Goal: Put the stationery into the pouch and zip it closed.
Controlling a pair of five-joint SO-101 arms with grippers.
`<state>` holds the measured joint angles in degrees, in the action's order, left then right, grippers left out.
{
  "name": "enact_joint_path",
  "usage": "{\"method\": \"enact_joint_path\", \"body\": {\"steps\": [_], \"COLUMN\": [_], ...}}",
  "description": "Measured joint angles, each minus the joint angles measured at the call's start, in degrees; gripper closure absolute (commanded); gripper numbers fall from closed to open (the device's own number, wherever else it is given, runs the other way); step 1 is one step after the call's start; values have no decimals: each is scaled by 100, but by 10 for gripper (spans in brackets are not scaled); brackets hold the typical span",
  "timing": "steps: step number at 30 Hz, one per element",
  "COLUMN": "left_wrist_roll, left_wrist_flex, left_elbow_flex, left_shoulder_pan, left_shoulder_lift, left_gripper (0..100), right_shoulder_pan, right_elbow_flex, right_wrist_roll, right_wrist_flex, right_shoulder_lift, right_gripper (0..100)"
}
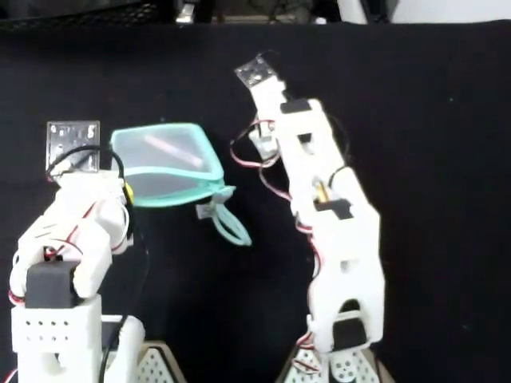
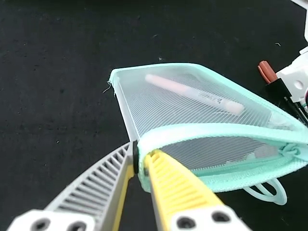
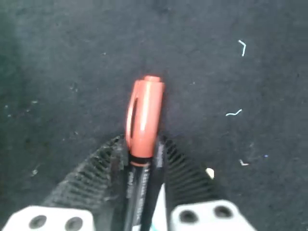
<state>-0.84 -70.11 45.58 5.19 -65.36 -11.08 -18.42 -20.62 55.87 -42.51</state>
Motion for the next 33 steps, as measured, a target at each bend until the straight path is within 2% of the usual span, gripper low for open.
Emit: {"method": "enact_joint_path", "body": {"steps": [5,9,14,21,27,33], "left_wrist_roll": [0,0,0,0,0,0], "left_wrist_flex": [0,0,0,0,0,0], "left_elbow_flex": [0,0,0,0,0,0], "left_shoulder_pan": [0,0,0,0,0,0], "left_shoulder_lift": [9,9,18,18,26,26], "left_gripper": [970,970,970,970,970,970], "right_shoulder_pan": [97,105,105,97,448,1371], "right_elbow_flex": [97,844,2523,5662,7947,8914], "right_wrist_roll": [62,62,62,26,-519,-1363], "right_wrist_flex": [97,114,-167,-202,-220,-220], "right_shoulder_lift": [229,1046,2980,6136,8000,8334], "right_gripper": [986,986,986,984,985,982]}}
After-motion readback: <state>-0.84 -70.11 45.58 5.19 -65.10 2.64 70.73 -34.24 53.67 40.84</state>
